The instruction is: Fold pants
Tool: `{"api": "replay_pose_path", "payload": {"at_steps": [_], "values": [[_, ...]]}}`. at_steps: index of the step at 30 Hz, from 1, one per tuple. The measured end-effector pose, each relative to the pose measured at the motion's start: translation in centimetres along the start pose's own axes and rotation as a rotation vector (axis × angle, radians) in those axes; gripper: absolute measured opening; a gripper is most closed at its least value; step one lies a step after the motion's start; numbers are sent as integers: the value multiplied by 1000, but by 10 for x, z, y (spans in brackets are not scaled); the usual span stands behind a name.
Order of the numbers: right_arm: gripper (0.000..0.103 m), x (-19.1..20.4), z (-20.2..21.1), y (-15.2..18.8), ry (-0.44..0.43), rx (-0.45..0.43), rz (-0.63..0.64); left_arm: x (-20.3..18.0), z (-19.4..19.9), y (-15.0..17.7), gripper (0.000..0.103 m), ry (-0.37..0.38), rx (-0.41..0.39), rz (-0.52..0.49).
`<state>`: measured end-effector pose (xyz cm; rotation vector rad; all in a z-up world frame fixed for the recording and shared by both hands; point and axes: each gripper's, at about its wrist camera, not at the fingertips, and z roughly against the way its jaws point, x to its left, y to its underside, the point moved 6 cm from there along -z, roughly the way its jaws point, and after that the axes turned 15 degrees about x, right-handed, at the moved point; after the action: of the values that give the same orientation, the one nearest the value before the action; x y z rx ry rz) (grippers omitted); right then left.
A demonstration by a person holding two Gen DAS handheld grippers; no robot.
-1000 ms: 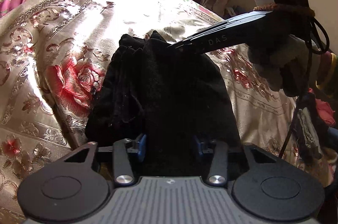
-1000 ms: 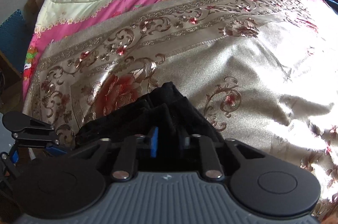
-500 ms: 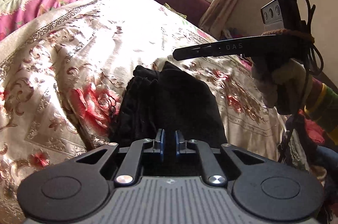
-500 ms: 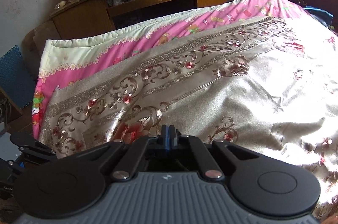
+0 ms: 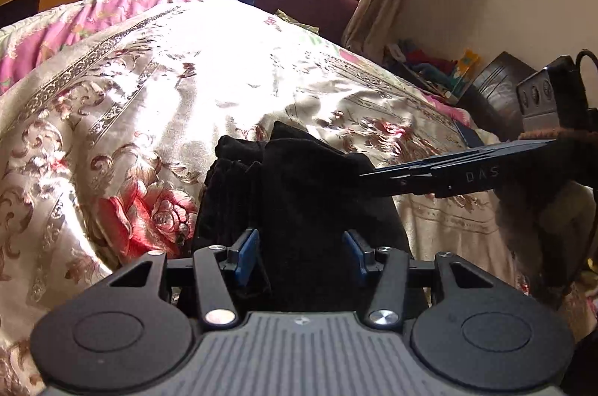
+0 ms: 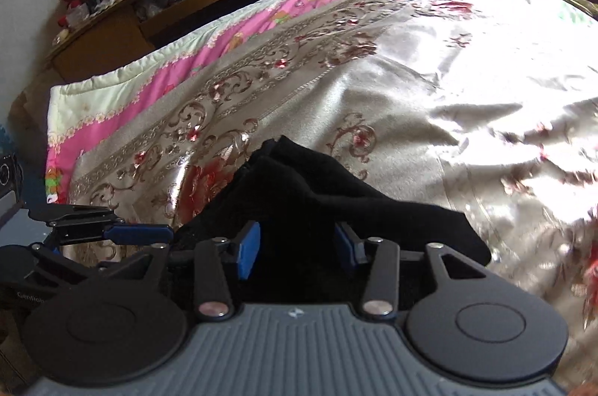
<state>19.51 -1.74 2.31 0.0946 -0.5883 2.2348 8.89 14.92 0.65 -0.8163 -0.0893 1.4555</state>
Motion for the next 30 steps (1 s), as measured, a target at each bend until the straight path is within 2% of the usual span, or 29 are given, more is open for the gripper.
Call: {"api": "replay_pose_path", "payload": {"at_steps": [3, 4, 6, 7, 10, 12, 14, 17, 18, 20, 21, 24, 27, 30], "values": [[47, 13, 0, -9, -96, -23, -58, -10, -4, 6, 61, -57, 14, -58], [47, 19, -8, -17, -127, -6, -101, -13, -7, 11, 61, -70, 27, -69], [47, 29, -28, -30, -133, 27, -158, -20, -10, 23, 61, -116, 32, -96], [47, 35, -38, -34, -107, 31, -159, -23, -10, 28, 62, -149, 23, -111], [47, 49, -62, -39, 58, 93, -141, -32, -12, 34, 62, -192, -4, -152], [47, 55, -66, -42, 136, 102, -107, -38, -11, 34, 62, -184, -25, -180], [38, 53, -66, -41, 171, 123, -124, -37, -3, 32, 63, -148, -46, -177], [30, 39, -59, -35, 152, 146, -196, -26, 10, 32, 63, -91, -73, -126], [27, 36, -58, -32, 141, 157, -218, -23, 14, 31, 63, -91, -80, -122], [13, 32, -53, -26, 128, 166, -242, -17, 17, 31, 64, -98, -88, -121], [11, 31, -49, -23, 124, 166, -248, -16, 16, 30, 64, -88, -81, -123], [10, 31, -38, -18, 135, 162, -238, -18, 10, 27, 65, -48, -62, -129], [9, 26, -28, -15, 138, 154, -246, -33, 3, 20, 67, -31, -74, -187], [9, 20, -15, -10, 128, 137, -263, -47, -15, 19, 77, -51, -15, -234]]}}
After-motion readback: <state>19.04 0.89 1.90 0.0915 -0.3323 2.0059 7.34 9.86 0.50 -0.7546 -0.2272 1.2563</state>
